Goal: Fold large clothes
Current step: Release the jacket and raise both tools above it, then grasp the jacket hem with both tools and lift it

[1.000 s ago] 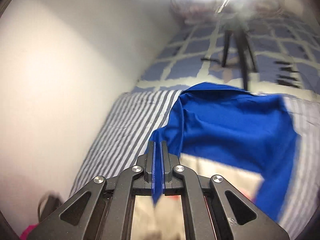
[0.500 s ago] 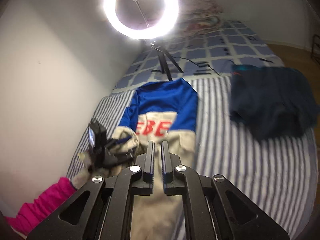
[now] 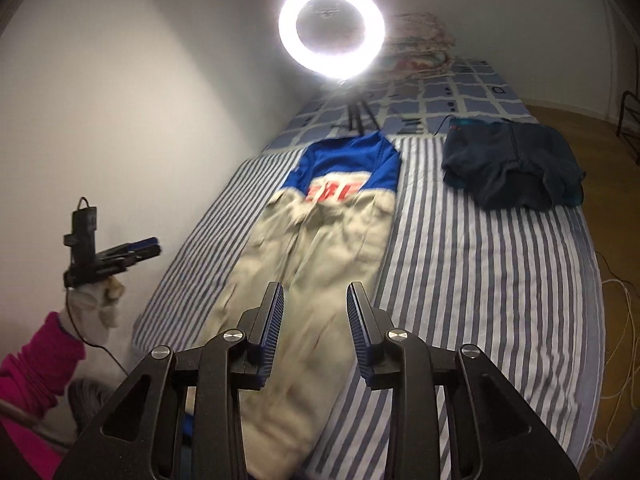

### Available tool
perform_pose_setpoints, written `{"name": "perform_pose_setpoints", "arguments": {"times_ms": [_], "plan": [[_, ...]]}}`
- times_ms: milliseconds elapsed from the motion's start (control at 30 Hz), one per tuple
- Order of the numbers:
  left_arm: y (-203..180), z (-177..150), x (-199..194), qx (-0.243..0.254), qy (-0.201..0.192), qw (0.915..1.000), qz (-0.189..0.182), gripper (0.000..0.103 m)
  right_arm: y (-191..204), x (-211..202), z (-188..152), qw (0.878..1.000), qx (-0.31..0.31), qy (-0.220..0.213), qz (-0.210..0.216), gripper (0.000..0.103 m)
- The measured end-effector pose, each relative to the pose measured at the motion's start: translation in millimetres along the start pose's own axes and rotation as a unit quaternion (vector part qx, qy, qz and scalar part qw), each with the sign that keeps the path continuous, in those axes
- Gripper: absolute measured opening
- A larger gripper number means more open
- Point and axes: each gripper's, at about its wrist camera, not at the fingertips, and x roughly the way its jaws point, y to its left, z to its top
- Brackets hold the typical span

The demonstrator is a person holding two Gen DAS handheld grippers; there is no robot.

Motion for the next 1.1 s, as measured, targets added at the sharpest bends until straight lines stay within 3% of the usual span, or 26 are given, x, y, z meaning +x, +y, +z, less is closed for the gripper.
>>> {"name": "perform_pose_setpoints", "arguments": {"times_ms": [133, 233, 367, 500, 633, 733, 867, 933, 1100], "plan": [[7, -60, -24, -0.051, 0.032, 0.9981, -0.014, 0.074, 10, -27, -41, 1.0, -0.013, 0.008, 0.019, 0.045], [13, -104, -12, -0.091, 0.068, 0.9933, -0.021, 0.074, 12, -32, -69, 1.0, -0.005, 0.019, 0.023, 0.051], [15, -142, 22, -0.143, 0.113, 0.9825, -0.039, 0.074, 4, -2, -110, 0.997, 0.027, 0.064, 0.014, 0.051], [4, -168, 50, -0.138, 0.14, 0.9799, -0.035, 0.074, 6, 45, -145, 0.994, 0.031, 0.106, -0.003, 0.051], [-1, -190, 66, -0.138, 0.167, 0.9756, -0.037, 0.074, 5, 92, -171, 0.988, 0.027, 0.148, -0.022, 0.051], [-10, -193, 64, -0.114, 0.158, 0.9802, -0.036, 0.074, 1, 117, -190, 0.984, 0.037, 0.174, -0.025, 0.051], [-18, -196, 67, -0.114, 0.163, 0.9783, -0.056, 0.07, -5, 126, -195, 0.984, 0.048, 0.172, -0.021, 0.051], [-18, -195, 70, -0.133, 0.172, 0.9723, -0.086, 0.069, -8, 124, -193, 0.984, 0.061, 0.17, -0.006, 0.051], [-9, -198, 73, -0.181, 0.175, 0.9606, -0.117, 0.069, -23, 126, -198, 0.974, 0.12, 0.179, 0.071, 0.051]]}}
